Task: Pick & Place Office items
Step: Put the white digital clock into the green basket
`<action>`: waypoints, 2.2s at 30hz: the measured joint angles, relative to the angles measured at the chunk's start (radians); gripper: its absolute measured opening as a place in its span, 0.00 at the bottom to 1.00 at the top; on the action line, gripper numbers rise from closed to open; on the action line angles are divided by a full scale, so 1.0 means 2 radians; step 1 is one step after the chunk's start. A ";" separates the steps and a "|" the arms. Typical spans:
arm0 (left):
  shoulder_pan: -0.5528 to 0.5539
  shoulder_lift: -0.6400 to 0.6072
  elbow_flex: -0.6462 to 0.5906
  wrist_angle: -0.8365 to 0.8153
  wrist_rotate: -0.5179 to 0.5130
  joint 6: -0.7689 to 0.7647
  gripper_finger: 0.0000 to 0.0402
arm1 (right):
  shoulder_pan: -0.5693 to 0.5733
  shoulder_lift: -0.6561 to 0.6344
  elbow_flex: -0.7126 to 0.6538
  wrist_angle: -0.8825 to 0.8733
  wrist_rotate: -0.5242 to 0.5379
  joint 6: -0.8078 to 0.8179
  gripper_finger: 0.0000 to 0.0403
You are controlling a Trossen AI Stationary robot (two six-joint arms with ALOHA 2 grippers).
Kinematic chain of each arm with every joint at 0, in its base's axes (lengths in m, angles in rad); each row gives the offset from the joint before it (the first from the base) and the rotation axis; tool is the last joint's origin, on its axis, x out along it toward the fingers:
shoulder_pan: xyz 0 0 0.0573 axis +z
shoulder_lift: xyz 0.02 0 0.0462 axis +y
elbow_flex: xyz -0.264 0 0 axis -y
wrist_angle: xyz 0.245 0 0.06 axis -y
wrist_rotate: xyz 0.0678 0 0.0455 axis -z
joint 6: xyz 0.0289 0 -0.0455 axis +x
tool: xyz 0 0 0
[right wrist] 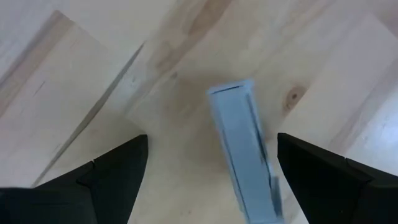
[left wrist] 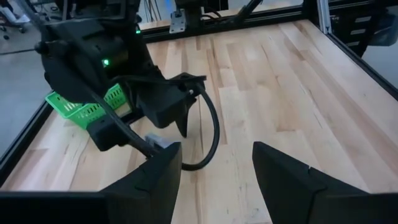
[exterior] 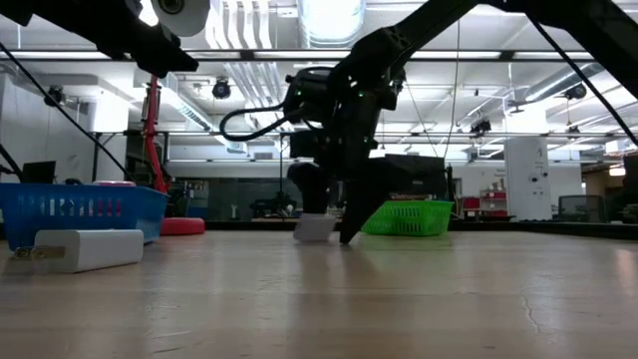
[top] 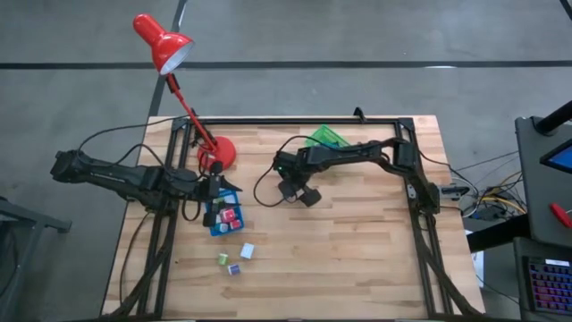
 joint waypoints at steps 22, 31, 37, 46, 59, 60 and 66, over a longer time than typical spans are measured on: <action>0.000 0.000 0.000 0.000 0.001 0.000 0.50 | -0.001 0.026 0.037 -0.022 -0.013 0.054 0.61; 0.000 0.000 0.000 0.000 0.001 0.000 0.50 | 0.011 0.025 0.032 -0.016 -0.017 0.063 0.33; 0.000 0.000 0.000 0.000 -0.021 0.014 0.50 | 0.018 0.025 0.032 -0.016 -0.016 0.059 0.33; 0.000 -0.022 0.000 0.020 -0.051 0.037 0.50 | 0.018 0.025 0.031 -0.012 -0.044 0.060 0.33; 0.000 -0.101 0.000 0.026 -0.051 0.063 0.50 | 0.024 0.027 0.029 0.036 -0.126 0.087 0.33; 0.000 -0.105 0.000 0.026 -0.051 0.066 0.50 | 0.025 0.027 0.029 0.041 -0.136 0.088 0.33; 0.000 -0.118 0.000 0.026 -0.051 0.069 0.50 | 0.028 0.025 0.029 0.094 -0.211 0.123 0.33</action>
